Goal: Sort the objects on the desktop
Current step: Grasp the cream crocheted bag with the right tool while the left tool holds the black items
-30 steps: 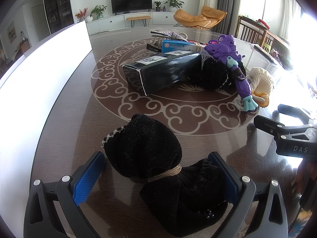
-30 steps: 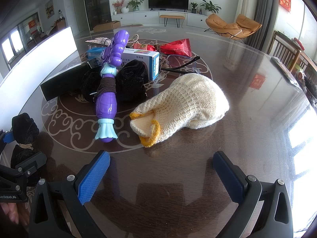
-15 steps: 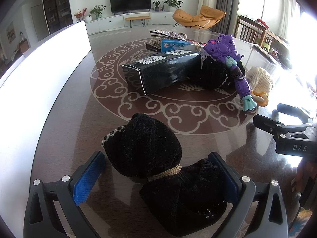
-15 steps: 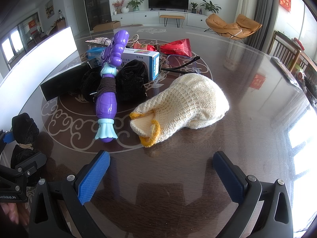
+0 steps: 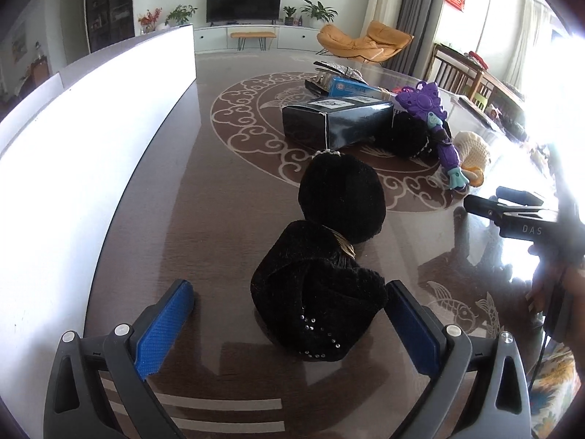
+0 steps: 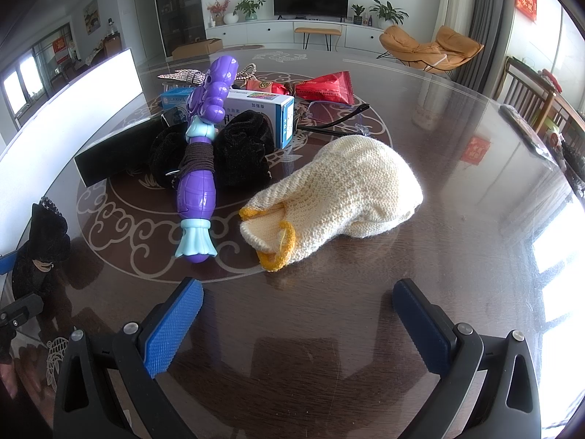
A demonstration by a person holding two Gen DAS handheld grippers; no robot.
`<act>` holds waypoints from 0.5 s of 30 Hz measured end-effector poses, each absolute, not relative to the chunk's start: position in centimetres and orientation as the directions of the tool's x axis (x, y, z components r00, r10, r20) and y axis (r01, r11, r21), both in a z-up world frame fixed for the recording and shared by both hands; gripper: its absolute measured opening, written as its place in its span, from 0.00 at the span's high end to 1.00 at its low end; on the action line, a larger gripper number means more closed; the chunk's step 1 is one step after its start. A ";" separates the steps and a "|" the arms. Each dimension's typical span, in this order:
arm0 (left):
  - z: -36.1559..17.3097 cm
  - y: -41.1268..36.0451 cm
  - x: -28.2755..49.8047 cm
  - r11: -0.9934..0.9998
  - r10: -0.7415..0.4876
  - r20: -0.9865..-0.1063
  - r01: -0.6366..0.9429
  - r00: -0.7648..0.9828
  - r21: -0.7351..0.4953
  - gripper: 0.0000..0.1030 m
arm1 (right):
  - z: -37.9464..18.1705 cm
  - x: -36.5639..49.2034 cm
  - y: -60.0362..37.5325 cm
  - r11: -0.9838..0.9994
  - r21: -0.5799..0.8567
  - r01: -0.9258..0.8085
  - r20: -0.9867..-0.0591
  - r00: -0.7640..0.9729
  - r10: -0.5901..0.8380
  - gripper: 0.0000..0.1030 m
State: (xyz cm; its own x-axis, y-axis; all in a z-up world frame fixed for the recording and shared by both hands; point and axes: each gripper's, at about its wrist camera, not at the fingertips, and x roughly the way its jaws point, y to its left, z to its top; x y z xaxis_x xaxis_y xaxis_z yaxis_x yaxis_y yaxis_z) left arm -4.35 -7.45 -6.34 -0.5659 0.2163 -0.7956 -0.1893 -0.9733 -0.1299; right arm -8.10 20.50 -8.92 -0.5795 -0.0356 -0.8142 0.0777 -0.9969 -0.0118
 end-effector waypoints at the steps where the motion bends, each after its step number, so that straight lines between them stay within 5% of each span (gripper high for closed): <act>1: -6.3 -7.5 -4.3 -0.973 0.223 -0.793 -0.179 -0.567 -0.146 0.00 | -8.9 -8.1 20.5 -0.997 -0.012 0.078 -0.814 -0.580 -0.036 0.00; 4: -6.4 -6.8 -5.0 -0.981 0.180 -0.813 -0.159 -0.554 -0.109 0.00 | -8.9 -8.1 20.6 -0.997 -0.002 0.078 -0.813 -0.581 -0.043 0.00; 7: -6.4 -4.9 -5.5 -0.981 0.129 -0.834 -0.190 -0.537 -0.029 0.00 | -7.9 -7.9 23.8 -0.967 0.238 0.086 -0.761 -0.602 -0.241 0.01; 9: -6.4 -3.7 -5.7 -0.978 0.074 -0.832 -0.205 -0.550 0.049 0.00 | -7.2 -9.0 26.2 -0.962 0.271 -0.027 -0.773 -0.601 -0.201 0.01; 15: -6.3 -3.6 -7.4 -0.989 0.077 -0.862 -0.148 -0.501 -0.002 0.00 | -6.7 -14.0 25.6 -0.965 0.259 -0.049 -0.832 -0.518 -0.197 0.22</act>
State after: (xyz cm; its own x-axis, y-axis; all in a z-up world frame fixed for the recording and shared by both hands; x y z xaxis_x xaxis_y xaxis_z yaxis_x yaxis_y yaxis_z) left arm -7.39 -3.59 -6.33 -0.5013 0.0770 -0.8619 -0.1483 -0.9889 -0.0021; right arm -14.01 25.59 -6.73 -0.5185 -0.1970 -0.8321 -0.0494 -0.9646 0.2592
